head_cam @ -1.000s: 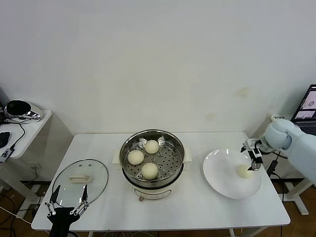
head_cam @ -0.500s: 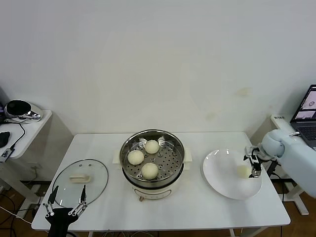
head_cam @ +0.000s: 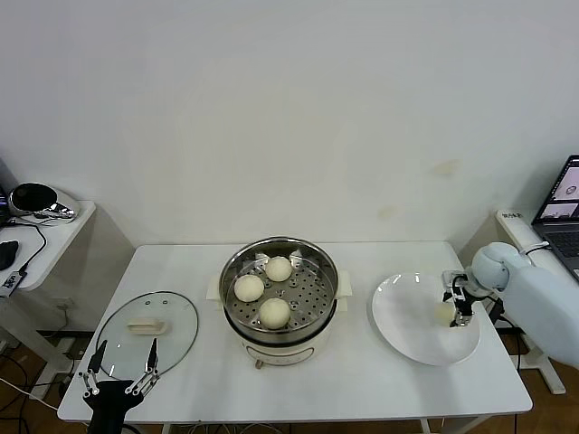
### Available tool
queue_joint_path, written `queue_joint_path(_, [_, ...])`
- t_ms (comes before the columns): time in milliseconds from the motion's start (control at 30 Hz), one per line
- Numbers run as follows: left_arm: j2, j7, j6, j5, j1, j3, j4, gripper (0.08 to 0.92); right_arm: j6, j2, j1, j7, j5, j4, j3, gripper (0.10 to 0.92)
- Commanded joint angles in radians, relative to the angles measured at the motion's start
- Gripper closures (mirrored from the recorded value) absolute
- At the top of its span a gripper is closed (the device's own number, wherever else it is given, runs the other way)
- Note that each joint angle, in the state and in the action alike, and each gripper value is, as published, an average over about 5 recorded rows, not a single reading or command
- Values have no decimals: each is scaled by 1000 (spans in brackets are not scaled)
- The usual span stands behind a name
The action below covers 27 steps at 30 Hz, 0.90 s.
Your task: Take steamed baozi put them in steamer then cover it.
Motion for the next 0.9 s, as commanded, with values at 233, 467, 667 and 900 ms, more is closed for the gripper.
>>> queue_joint_path(233, [-3, 0, -1, 2, 2, 2, 0, 177, 1, 3, -3, -2, -5, -4, 6, 502])
queue_joint_path(467, [0, 0, -1, 1, 1, 3, -2, 177, -35, -85, 132, -7, 100, 146, -117, 538])
queue_joint_path(667, [4, 0, 5, 2, -10, 15, -5, 177, -102, -175, 415, -16, 280, 336, -333, 529])
queue_joint_path(900, [16, 0, 10, 7, -28, 35, 1, 177, -182, -121, 880, 19, 509, 506, -681, 524])
